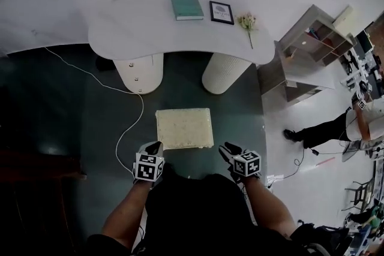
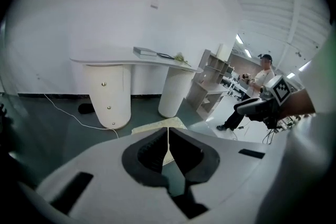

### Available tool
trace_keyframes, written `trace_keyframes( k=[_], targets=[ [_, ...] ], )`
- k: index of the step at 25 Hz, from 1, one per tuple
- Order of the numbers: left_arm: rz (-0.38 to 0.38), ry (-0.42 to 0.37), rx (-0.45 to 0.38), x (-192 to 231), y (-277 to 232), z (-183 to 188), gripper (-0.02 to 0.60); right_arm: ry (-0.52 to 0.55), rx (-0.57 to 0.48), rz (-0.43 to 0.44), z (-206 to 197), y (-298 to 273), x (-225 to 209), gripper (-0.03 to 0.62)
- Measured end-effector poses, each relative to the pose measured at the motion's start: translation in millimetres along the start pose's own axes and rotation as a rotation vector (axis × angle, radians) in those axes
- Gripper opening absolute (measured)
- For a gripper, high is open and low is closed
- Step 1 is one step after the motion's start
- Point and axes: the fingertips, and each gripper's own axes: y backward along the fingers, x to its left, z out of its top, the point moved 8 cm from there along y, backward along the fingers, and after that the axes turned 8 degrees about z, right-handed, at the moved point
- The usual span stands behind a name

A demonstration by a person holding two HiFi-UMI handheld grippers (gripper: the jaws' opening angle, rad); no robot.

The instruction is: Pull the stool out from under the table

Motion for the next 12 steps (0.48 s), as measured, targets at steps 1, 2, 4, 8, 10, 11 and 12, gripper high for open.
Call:
trace_keyframes(
  k=[1, 2, 4, 8, 10, 11, 12],
  targets=[
    [0.012, -0.007, -0.011, -4.3, 10.1, 5.9, 0.006, 0.024, -0.010, 0.026, 9.3, 3.4, 3.0, 0.137],
    [0.023, -0.009, -0.027, -9.5, 20.1, 12.7, 0.003, 0.046, -0.020, 0.049, 18.0, 8.2, 4.9, 0.132],
    [0.048, 0.002, -0.064, -21.2, 39.1, 24.3, 0.002, 0.092, -0.045, 0.091, 32.0, 21.0, 7.7, 0.123],
    [0.113, 0.032, -0.094, -54.1, 66.1, 31.2, 0.002, 0.187, -0.105, 0.168, 42.6, 60.4, 15.4, 0.120],
    [0.132, 0.041, -0.105, -79.0, 73.4, 37.6, 0.002, 0.230, -0.136, 0.191, 40.4, 90.1, 11.8, 0.114],
    [0.139, 0.045, -0.113, -92.5, 76.2, 42.1, 0.002, 0.244, -0.150, 0.199, 37.1, 106.0, 7.3, 0.110],
    [0.147, 0.049, -0.121, -106.5, 78.9, 46.7, 0.001, 0.250, -0.165, 0.206, 33.7, 122.9, 2.5, 0.109]
  ],
)
